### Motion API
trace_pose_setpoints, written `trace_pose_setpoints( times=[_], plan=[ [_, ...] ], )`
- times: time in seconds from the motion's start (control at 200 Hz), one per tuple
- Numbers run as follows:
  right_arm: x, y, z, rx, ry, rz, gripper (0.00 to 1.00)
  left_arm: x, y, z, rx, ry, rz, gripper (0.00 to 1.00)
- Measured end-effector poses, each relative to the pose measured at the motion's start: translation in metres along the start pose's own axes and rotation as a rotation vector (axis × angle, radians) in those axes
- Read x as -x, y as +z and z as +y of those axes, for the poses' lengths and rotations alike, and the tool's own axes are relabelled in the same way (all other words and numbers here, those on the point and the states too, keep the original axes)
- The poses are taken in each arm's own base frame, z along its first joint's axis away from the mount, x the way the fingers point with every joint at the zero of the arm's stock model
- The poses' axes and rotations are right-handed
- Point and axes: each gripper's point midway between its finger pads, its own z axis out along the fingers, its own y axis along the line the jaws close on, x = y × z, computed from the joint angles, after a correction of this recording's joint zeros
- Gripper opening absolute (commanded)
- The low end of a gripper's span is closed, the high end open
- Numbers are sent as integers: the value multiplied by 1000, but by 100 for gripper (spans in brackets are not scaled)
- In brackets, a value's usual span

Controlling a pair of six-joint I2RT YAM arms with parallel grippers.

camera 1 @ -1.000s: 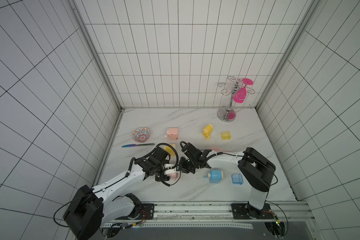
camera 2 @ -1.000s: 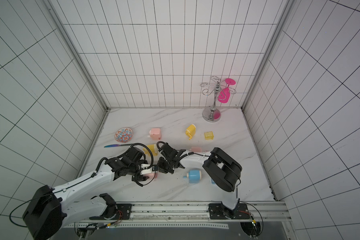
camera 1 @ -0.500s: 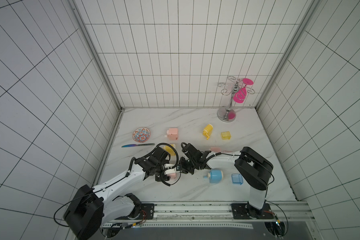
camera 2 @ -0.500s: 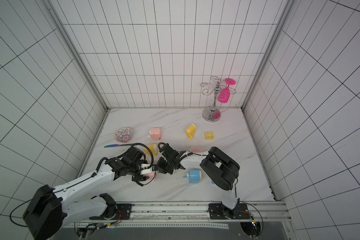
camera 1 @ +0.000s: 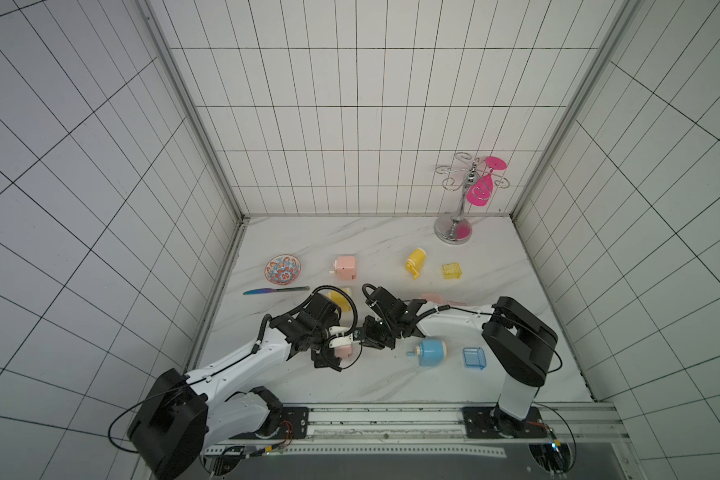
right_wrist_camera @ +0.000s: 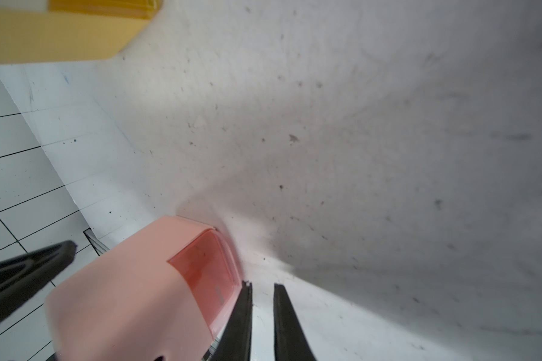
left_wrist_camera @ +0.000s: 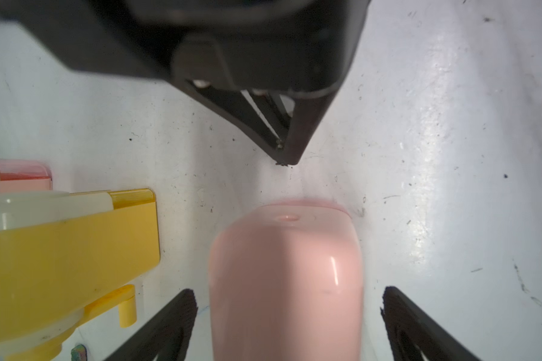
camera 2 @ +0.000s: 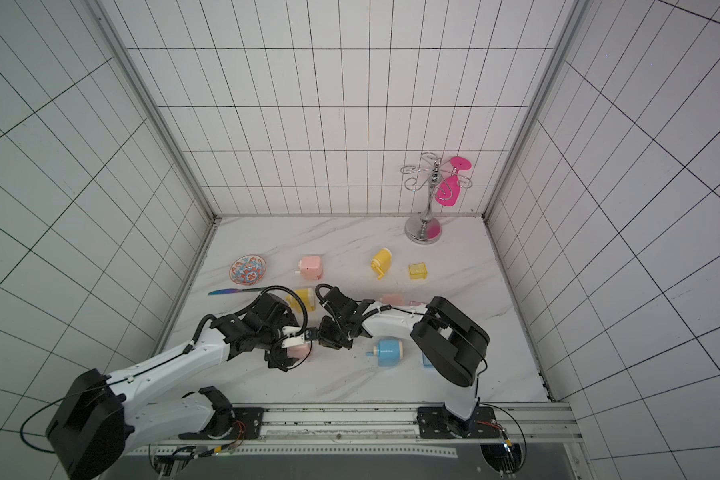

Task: Put the tray back into the pencil sharpener
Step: Close the container of the pencil sharpener.

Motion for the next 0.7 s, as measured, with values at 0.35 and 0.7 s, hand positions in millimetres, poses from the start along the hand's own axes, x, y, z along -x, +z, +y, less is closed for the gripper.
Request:
trace_pose_setpoints(
  times=[0.35,0.7],
  plan=[
    [8,-17,3,-22,-36,-35,18,2,-6,4,30,-10,-10,97],
    [10,-38,10,-31,-74,-63,18,9,-25,7,62,-47,-40,97]
  ],
)
